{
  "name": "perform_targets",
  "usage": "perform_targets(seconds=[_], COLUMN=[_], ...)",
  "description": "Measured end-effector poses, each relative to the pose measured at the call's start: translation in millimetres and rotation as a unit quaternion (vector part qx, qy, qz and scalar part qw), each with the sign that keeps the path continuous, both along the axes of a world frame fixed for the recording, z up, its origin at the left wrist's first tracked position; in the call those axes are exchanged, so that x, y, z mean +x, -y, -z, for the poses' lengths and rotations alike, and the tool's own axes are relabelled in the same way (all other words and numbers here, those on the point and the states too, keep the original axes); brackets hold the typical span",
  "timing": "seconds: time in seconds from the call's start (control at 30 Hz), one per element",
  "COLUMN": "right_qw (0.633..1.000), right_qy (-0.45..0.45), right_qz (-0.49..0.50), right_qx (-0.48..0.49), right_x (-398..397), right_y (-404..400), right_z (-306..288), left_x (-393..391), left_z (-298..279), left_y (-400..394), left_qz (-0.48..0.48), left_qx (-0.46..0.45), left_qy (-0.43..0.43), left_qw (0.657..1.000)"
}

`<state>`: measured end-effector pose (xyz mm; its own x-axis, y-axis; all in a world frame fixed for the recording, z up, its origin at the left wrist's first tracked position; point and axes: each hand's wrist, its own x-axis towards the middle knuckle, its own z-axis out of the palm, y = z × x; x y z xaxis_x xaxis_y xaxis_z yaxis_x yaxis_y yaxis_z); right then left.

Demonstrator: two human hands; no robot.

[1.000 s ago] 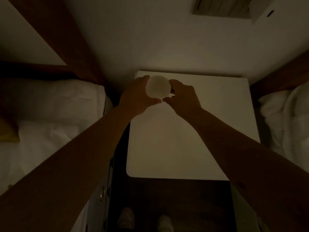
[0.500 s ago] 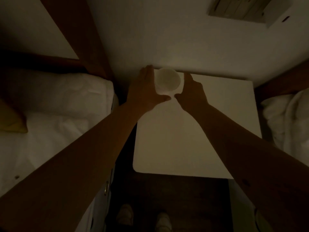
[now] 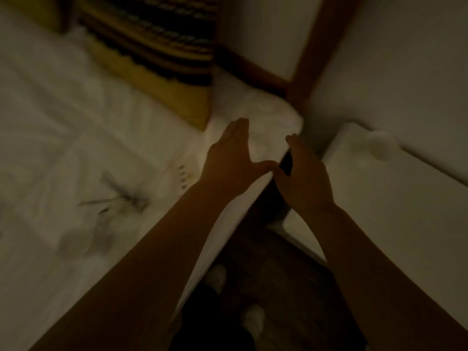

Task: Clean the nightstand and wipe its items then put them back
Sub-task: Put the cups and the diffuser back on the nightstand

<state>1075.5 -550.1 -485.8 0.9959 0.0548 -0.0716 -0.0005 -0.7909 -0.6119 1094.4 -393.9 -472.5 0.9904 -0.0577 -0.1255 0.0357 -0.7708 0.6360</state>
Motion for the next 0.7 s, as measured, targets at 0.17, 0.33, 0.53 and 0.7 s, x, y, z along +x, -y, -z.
perform_targets(seconds=[0.17,0.33,0.53,0.7], right_qw=[0.987,0.967,0.958,0.961], right_qy=[-0.015,-0.005,-0.020,0.006], right_qz=[-0.161,-0.253,-0.287,-0.276], right_qx=[0.011,0.002,-0.015,-0.008], right_x=[-48,-94,-120,-132], right_y=[-118,-196,-256,-284], right_z=[-12,1,35,52], left_x=[-94,-172,-225,-234], left_z=[-30,-27,20,57], left_y=[-100,-174,-246,-279], left_qz=[-0.143,-0.241,-0.308,-0.281], left_qx=[-0.003,0.029,0.084,0.135], left_qy=[0.004,0.017,-0.019,-0.090], left_qw=[0.990,0.970,0.947,0.946])
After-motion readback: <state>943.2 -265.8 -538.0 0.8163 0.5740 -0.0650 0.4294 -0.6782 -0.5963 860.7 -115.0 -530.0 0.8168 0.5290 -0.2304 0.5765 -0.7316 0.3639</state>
